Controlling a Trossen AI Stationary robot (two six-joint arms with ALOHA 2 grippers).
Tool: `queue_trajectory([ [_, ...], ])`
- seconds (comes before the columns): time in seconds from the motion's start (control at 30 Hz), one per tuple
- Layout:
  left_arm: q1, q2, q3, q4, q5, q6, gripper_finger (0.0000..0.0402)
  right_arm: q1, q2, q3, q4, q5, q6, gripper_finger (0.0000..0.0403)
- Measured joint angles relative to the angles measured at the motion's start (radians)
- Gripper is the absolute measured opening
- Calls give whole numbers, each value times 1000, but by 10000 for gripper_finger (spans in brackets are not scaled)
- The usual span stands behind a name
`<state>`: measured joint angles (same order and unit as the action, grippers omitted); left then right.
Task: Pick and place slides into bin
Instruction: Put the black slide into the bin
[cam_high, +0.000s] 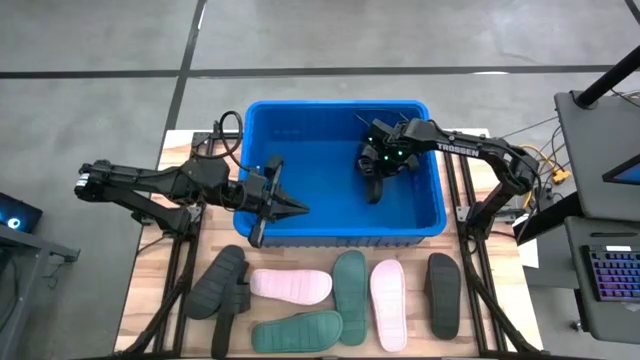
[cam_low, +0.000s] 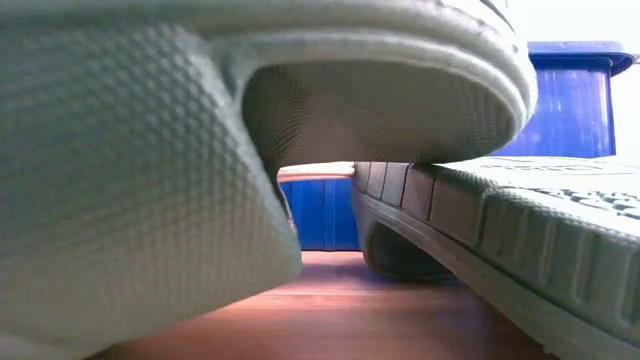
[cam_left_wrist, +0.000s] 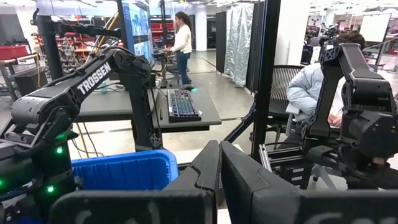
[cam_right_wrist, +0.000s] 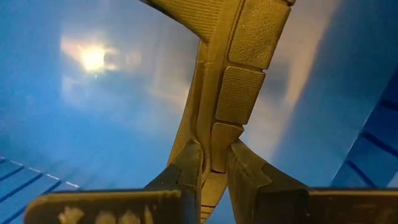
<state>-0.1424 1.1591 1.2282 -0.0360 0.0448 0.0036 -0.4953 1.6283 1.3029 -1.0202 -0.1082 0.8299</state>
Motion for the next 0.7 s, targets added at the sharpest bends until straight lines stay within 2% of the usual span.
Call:
queue_trajectory([
  [0.7,0,0,0,-2,7,1,0,0,33,0,-50,41,-2,50],
])
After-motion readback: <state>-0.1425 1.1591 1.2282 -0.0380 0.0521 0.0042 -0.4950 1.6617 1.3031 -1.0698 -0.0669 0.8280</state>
